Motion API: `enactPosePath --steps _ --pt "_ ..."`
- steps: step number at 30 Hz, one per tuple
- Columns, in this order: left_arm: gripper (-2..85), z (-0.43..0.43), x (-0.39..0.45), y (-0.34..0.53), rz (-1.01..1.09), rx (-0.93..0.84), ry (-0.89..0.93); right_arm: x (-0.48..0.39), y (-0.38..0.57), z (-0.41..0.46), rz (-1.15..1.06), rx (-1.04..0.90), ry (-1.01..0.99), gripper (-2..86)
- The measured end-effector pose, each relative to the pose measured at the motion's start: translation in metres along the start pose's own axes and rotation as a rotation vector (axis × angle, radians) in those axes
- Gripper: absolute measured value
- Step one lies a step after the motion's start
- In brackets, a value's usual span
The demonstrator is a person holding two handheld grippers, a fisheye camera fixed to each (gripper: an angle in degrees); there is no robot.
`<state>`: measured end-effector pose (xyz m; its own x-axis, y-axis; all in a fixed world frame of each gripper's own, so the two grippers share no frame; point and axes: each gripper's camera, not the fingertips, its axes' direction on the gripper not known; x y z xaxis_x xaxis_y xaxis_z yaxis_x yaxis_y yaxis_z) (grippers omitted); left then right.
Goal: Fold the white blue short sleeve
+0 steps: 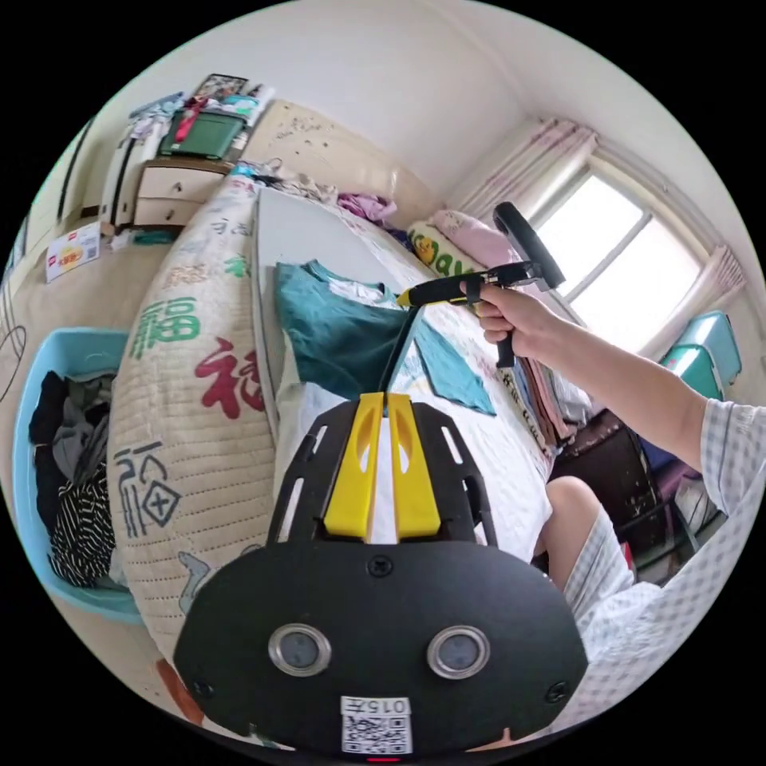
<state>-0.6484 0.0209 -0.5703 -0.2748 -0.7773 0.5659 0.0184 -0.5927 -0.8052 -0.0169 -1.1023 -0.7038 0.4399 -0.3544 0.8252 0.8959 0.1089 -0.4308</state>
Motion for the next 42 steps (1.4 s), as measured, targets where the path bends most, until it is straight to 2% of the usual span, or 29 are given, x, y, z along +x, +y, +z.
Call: enactPosePath --steps 4,6,9,13,17,20,23,25,32,36,38,42 --pt "0.3 0.040 0.024 0.013 0.083 -0.159 0.052 0.061 0.063 0.039 0.150 0.020 0.037 0.5" --pt "1.0 0.045 0.032 0.018 0.120 -0.165 0.045 0.072 0.079 0.046 0.152 0.036 0.026 0.9" --pt "2.3 0.044 0.032 0.023 0.123 -0.100 -0.033 0.057 0.091 0.052 0.035 0.079 -0.030 2.5" --pt "6.9 0.061 0.030 0.024 0.104 -0.100 -0.269 -0.016 0.110 0.075 -0.251 0.080 -0.163 5.5" --pt "7.6 0.084 0.035 0.028 0.110 -0.096 -0.389 -0.079 0.132 0.122 -0.431 0.019 -0.167 7.2" --pt "5.5 0.102 0.034 0.031 0.093 -0.115 -0.440 -0.111 0.147 0.170 -0.516 -0.058 -0.054 6.3" --pt "2.4 0.104 0.026 0.034 0.034 -0.097 -0.437 -0.119 0.156 0.195 -0.510 -0.027 0.065 0.3" --pt "1.5 0.104 0.019 0.035 -0.014 -0.085 -0.416 -0.121 0.157 0.215 -0.509 -0.067 -0.003 -0.4" --pt "1.0 0.110 0.008 0.038 -0.047 -0.082 -0.394 -0.119 0.168 0.270 -0.481 -0.085 -0.040 -0.4" --pt "2.6 0.107 0.003 0.037 -0.051 -0.098 -0.407 -0.082 0.177 0.296 -0.358 -0.079 -0.131 0.8" --pt "5.2 0.096 0.006 0.036 -0.031 -0.070 -0.482 -0.057 0.182 0.304 -0.285 -0.061 -0.126 1.6" --pt "7.9 0.083 -0.002 0.034 -0.044 -0.050 -0.449 0.021 0.185 0.315 -0.107 0.036 -0.062 4.8"
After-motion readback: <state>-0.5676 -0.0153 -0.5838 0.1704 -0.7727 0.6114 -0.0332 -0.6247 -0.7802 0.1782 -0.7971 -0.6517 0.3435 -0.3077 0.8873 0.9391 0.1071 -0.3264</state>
